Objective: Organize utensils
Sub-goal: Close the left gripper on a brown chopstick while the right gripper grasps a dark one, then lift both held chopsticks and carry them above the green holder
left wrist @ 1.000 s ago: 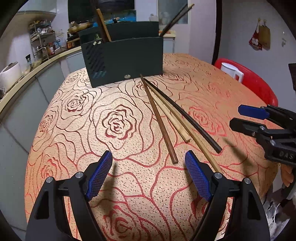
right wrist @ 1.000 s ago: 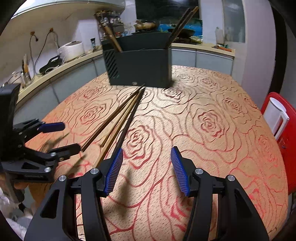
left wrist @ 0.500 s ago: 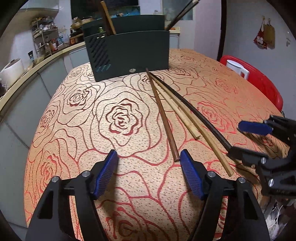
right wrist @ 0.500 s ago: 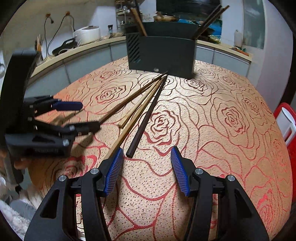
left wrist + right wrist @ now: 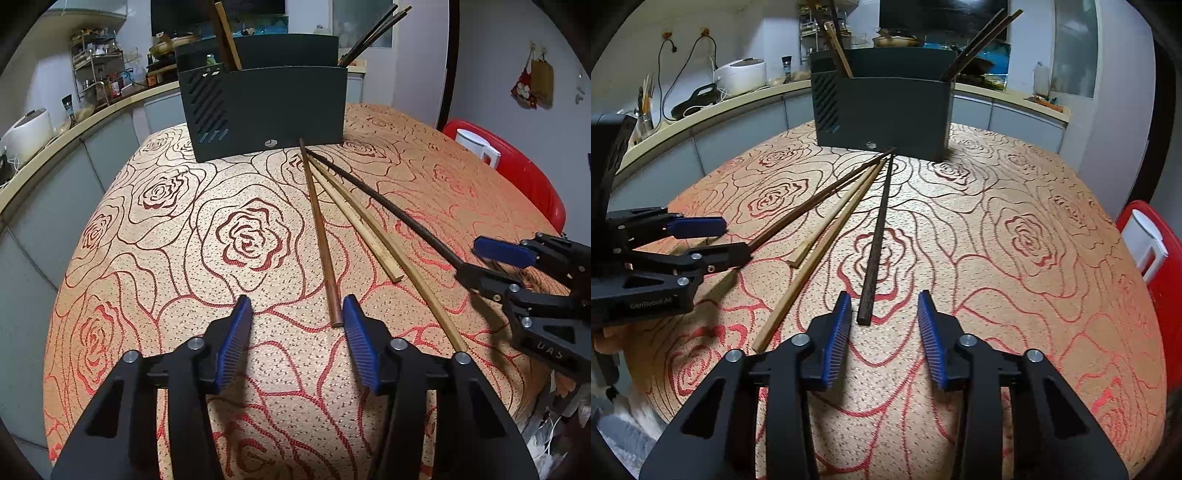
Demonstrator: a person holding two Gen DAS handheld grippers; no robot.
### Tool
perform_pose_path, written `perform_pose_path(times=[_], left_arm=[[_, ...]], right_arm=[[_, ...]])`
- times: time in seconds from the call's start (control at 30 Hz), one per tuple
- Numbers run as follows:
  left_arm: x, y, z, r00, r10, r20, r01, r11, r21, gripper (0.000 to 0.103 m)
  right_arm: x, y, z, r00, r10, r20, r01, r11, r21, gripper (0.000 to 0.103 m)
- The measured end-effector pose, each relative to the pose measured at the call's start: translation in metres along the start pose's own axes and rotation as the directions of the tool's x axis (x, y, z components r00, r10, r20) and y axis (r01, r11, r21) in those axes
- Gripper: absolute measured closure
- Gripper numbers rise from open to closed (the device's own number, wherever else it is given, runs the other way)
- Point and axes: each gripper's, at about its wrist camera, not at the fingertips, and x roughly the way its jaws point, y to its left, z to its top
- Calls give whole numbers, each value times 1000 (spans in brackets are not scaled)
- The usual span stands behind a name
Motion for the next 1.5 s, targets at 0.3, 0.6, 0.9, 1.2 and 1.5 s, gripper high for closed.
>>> perform_pose_path(times=[0.3,0.6,0.9,1.2,1.5], left_arm=[[-1,-9,-1,1000,-14,18,14,999,29,78],[-1,-7,0,1000,-7,18,6,1000,19,96],[-2,-6,0,1000,-7,11,7,1000,11,96],[-23,2,7,998,10,64,-10,1000,4,96],[-45,14,13,993,28,117,-26,999,-25,96]], right_arm=[[4,4,2,1000,9,29,-9,1000,-4,87],[5,-1,3,1000,0,25,-1,1000,20,94],[2,-6,4,1000,5,13,-6,999,33,95],[-22,-21,14,997,-5,74,0,997,80,95],[-45,-37,24,990,-7,138,-10,992,122,95]])
